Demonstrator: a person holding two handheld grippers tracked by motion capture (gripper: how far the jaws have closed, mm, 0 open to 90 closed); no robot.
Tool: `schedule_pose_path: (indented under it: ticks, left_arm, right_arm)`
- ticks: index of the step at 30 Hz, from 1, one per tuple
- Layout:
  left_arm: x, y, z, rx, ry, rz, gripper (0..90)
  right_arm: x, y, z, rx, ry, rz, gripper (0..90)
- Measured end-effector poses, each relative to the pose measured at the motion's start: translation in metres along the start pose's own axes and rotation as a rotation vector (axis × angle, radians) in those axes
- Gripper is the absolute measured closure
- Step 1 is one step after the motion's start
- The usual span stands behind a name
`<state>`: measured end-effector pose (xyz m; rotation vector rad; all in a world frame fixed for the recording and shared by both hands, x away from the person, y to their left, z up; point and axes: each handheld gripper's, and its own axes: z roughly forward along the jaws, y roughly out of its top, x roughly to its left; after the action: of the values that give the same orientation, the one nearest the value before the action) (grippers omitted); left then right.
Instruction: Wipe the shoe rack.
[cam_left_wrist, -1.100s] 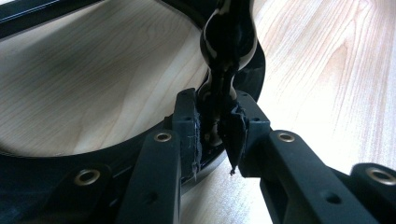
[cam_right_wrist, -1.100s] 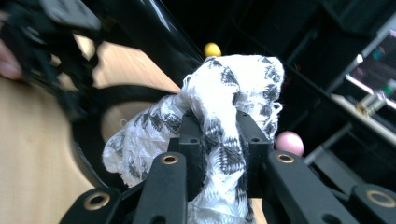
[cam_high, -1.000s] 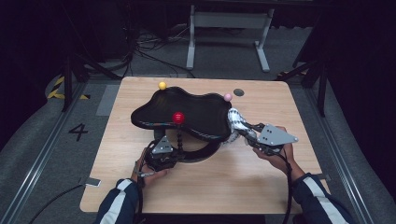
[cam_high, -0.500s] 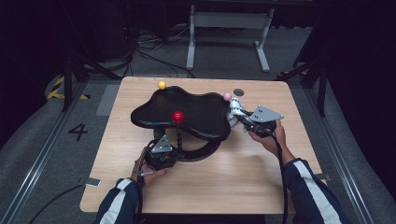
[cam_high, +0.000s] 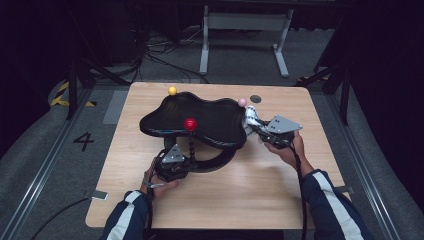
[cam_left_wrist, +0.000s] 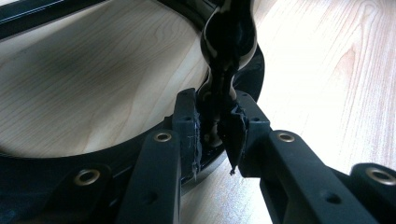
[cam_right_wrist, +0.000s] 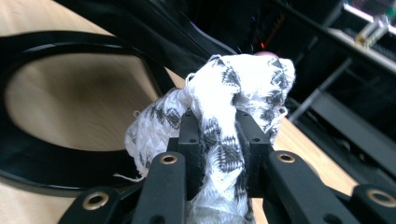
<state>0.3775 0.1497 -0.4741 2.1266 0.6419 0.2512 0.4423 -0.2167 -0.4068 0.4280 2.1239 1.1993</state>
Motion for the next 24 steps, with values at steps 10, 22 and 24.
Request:
schedule_pose_path:
  ticks: [10,22,24]
  left_arm:
    - [-0.001,0.0,0.001,-0.004,0.007,0.009,74.6]
    - [-0.001,0.0,0.001,-0.006,0.004,-0.002,74.6]
    - [-0.001,0.0,0.001,-0.005,0.002,-0.003,74.6]
  right_arm:
    - [0.026,0.023,-0.039,-0.118,0.076,-0.096,75.5]
    - [0.031,0.027,-0.056,-0.18,0.102,-0.13,75.4]
    - [0.026,0.024,-0.047,-0.145,0.072,-0.116,75.5]
